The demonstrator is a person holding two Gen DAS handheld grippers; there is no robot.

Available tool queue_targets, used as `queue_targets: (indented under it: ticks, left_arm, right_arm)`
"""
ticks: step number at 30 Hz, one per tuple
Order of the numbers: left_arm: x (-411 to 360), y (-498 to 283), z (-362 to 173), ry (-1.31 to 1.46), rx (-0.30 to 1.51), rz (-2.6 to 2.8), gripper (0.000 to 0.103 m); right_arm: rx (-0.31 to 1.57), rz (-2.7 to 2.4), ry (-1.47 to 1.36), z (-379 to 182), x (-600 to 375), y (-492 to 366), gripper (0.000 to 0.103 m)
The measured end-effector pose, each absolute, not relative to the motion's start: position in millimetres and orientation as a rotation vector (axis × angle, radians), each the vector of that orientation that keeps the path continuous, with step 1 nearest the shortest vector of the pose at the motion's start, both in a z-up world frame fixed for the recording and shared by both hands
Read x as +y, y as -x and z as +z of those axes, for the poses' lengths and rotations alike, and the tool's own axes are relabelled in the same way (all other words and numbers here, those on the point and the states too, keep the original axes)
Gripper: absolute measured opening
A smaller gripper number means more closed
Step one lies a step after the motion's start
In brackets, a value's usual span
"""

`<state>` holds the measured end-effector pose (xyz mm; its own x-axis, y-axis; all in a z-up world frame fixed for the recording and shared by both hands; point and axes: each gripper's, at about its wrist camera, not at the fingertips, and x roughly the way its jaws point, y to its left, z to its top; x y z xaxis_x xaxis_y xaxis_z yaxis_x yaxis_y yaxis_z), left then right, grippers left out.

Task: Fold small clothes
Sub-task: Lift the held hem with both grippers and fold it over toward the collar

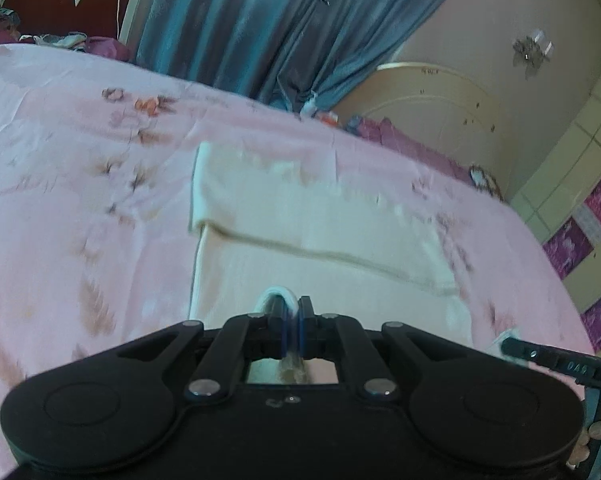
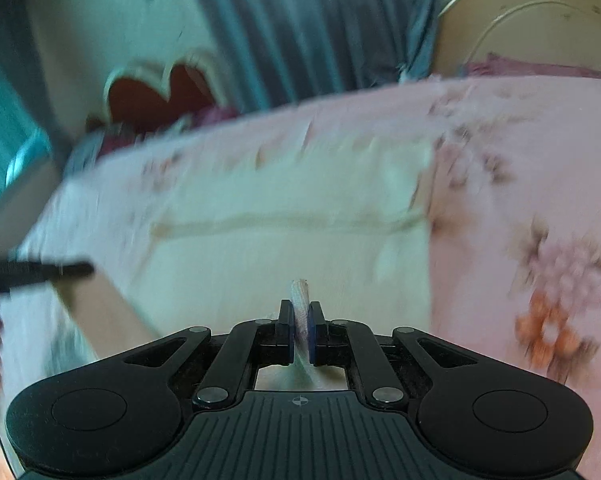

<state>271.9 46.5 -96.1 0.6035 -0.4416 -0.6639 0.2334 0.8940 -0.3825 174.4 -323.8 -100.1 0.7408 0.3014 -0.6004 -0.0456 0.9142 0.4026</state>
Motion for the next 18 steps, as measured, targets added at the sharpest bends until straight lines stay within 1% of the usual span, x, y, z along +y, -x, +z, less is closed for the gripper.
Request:
queue_targets:
  ticks: [4, 9, 18]
  left_arm:
    - [39.4, -306.9, -88.3, 0.277, 0.781, -0.366, 0.005]
    - [31.0, -356.6, -94.2, 0.321, 0.768, -0.315, 0.005]
    - [20.9, -431.2, -116.5, 0.348, 0.795, -0.234, 0.005]
  right_arm:
    - [0.653, 0.139, -0.415, -86.3, -344.0, -211.8, 0.005]
    - [0.615, 0.094, -0.46, -82.1, -363.7, -268.6, 0.005]
    - [0.617, 0.046, -0.445, -99.5, -375.0, -349.8, 0.005]
